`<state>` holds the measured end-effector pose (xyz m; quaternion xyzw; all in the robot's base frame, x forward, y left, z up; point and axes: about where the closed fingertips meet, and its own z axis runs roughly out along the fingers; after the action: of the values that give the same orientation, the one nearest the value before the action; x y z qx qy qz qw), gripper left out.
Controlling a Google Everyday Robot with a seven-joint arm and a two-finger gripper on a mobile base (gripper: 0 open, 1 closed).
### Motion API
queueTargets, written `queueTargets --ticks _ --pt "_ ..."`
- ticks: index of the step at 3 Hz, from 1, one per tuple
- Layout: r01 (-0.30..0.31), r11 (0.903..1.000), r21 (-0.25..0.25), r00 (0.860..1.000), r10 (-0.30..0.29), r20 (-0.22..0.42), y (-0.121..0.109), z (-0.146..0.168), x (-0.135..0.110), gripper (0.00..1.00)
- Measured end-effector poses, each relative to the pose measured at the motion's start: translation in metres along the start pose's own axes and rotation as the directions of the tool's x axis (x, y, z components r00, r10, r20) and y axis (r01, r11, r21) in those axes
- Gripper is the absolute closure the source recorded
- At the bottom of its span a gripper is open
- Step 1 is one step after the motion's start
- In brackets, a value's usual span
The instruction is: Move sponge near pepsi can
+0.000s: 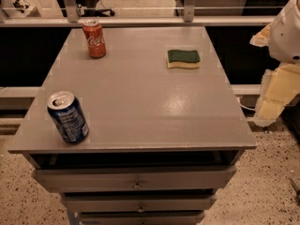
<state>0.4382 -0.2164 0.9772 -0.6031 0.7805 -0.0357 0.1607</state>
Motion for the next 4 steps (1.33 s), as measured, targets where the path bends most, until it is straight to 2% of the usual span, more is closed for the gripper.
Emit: queueTargets --ticks 1,2,3,4 --pt "0.0 1.0 0.0 1.0 0.0 0.0 0.0 0.0 0.0 0.0" --pt "0.004 0.9993 0.037 0.999 -0.006 0.041 -0.013 0.007 -0.007 0.0" --pt "-0.023 0.9969 0.075 0.989 0.012 0.145 -0.053 0.026 -0.018 0.0" --pt "-0.072 0.9932 0.092 0.967 0.047 0.251 -0.103 0.052 -0.032 0.0"
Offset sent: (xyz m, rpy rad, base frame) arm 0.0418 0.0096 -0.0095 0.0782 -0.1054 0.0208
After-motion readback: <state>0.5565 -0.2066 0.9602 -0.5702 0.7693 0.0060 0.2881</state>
